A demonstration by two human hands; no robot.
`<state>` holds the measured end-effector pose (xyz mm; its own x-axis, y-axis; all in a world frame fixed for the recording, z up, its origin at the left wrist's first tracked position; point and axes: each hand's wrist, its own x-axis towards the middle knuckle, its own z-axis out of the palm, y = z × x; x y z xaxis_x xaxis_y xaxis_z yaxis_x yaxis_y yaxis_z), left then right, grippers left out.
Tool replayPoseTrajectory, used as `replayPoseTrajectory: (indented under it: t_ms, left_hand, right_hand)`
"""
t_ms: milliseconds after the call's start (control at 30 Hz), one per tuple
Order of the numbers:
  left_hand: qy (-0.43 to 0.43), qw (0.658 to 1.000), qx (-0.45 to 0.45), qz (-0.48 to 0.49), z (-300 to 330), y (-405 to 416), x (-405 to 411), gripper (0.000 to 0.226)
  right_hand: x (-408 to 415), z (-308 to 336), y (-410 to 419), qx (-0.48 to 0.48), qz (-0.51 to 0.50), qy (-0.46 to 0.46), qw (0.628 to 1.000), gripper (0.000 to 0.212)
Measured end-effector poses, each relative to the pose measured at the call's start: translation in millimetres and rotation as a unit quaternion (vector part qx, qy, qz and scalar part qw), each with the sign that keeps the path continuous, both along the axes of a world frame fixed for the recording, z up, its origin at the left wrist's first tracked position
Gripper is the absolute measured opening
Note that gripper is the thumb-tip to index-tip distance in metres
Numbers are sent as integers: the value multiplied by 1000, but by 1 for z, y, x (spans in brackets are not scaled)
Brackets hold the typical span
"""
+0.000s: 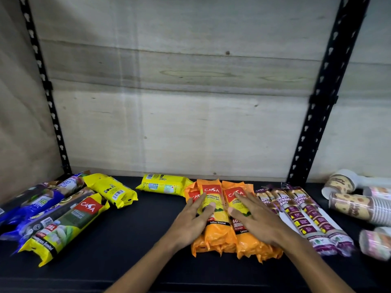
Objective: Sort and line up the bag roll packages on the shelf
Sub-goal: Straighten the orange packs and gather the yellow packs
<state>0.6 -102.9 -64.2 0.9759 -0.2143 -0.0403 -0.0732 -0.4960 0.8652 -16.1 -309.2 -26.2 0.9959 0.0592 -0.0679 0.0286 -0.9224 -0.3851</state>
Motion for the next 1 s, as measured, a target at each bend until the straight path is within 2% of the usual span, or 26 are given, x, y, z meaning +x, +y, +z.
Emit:
replayPoseTrajectory:
  t_ms: [167,733,933,1000]
  left_hand:
    - [-2,999,24,-24,5,-5,6,69]
    - [-20,999,24,-40,2,-6,29,77]
    - [-48,994,100,-21,6,0,26,83]
    - [-65,992,112,-1,14,12,19,79]
  right_hand:
    - [8,-13,2,47,-19,13,999,71]
    - [16,-13,7,43,-40,-5,998,70]
    - [17,-6,7,26,-42,8,999,72]
    - [22,6,10,77,-53,23,995,68]
